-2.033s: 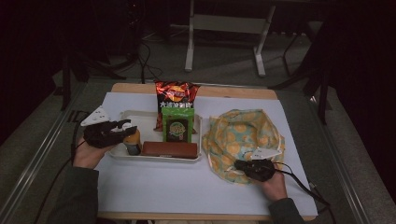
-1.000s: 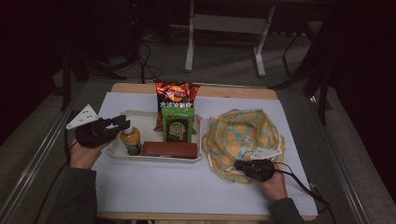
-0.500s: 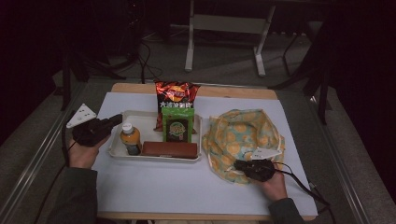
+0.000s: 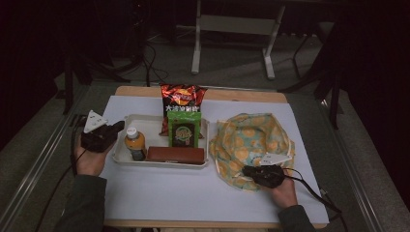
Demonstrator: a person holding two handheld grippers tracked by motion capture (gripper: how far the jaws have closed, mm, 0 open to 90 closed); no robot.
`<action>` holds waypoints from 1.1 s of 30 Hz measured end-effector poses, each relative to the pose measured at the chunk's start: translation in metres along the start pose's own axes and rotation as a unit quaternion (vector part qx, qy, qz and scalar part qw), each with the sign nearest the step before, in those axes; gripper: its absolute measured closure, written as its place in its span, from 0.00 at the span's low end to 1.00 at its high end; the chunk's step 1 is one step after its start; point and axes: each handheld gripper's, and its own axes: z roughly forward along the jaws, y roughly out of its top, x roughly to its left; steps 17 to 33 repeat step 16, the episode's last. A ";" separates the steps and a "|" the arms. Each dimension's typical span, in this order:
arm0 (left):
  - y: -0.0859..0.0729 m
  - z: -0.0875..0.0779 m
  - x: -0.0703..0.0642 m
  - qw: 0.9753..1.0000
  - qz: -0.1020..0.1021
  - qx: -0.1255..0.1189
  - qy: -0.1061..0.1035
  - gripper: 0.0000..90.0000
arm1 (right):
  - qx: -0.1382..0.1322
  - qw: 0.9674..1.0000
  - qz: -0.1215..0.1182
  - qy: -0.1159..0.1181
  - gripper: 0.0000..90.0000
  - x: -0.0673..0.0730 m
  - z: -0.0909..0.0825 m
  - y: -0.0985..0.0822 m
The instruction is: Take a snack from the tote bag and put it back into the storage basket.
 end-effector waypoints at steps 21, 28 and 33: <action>-0.017 0.002 0.007 0.998 -0.055 -0.007 0.012 0.99 | 0.000 1.000 -0.003 0.000 0.87 0.001 0.000 0.000; -0.017 0.002 0.007 0.998 -0.055 -0.007 0.012 0.99 | 0.000 1.000 -0.003 0.000 0.87 0.001 0.000 0.000; -0.017 0.002 0.007 0.998 -0.055 -0.007 0.012 0.99 | 0.000 1.000 -0.003 0.000 0.87 0.001 0.000 0.000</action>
